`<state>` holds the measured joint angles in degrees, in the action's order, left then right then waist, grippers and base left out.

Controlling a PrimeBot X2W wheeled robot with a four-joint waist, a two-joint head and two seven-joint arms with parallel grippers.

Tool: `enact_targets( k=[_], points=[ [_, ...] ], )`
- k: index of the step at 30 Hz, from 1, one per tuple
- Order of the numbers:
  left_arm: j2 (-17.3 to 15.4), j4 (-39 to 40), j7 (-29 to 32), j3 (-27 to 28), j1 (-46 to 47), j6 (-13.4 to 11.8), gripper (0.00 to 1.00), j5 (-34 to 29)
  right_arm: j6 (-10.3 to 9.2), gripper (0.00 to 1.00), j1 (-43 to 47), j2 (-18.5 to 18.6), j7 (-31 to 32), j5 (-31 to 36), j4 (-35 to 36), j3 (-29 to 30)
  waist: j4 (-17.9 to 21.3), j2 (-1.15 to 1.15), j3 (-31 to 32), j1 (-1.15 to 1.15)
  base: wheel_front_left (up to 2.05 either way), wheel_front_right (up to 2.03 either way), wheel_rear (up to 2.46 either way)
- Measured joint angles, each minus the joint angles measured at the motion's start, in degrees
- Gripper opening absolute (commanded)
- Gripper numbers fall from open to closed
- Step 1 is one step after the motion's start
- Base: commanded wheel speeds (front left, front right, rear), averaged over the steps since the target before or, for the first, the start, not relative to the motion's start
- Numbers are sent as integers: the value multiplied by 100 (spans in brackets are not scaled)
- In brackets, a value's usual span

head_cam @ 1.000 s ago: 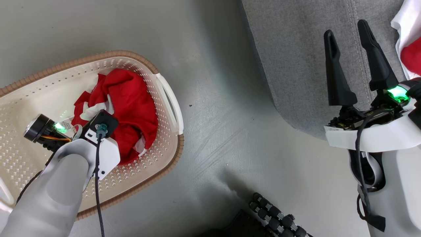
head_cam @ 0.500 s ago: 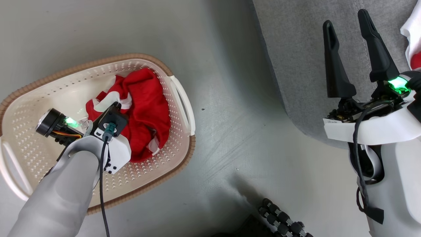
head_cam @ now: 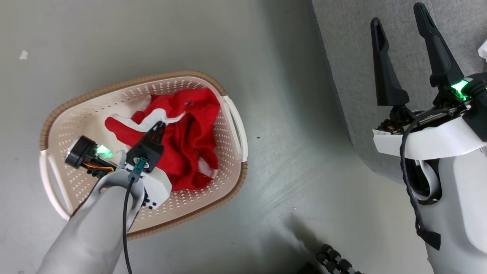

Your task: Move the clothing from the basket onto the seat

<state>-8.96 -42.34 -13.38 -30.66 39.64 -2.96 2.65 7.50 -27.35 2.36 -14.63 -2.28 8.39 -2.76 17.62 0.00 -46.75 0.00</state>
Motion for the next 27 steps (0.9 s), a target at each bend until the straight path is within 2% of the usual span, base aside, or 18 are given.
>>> enact_targets(
  k=[10, 18, 27],
  points=[
    [187, 792, -105, 105, -340, -119, 0, 187, 0, 100, -30, 77, 0, 299, -102, 41, -346, 0, 429, 0, 0, 0, 0],
    [314, 1944, -108, 140, -764, -243, 0, 238, 0, 100, -115, 222, 0, 476, -199, 62, -694, 0, 884, 0, 0, 0, 0],
    [307, 2533, -108, 114, -1294, -253, 0, 291, 0, 100, -88, 331, 0, 531, -320, 156, -992, 0, 1335, 0, 0, 0, 0]
  ],
)
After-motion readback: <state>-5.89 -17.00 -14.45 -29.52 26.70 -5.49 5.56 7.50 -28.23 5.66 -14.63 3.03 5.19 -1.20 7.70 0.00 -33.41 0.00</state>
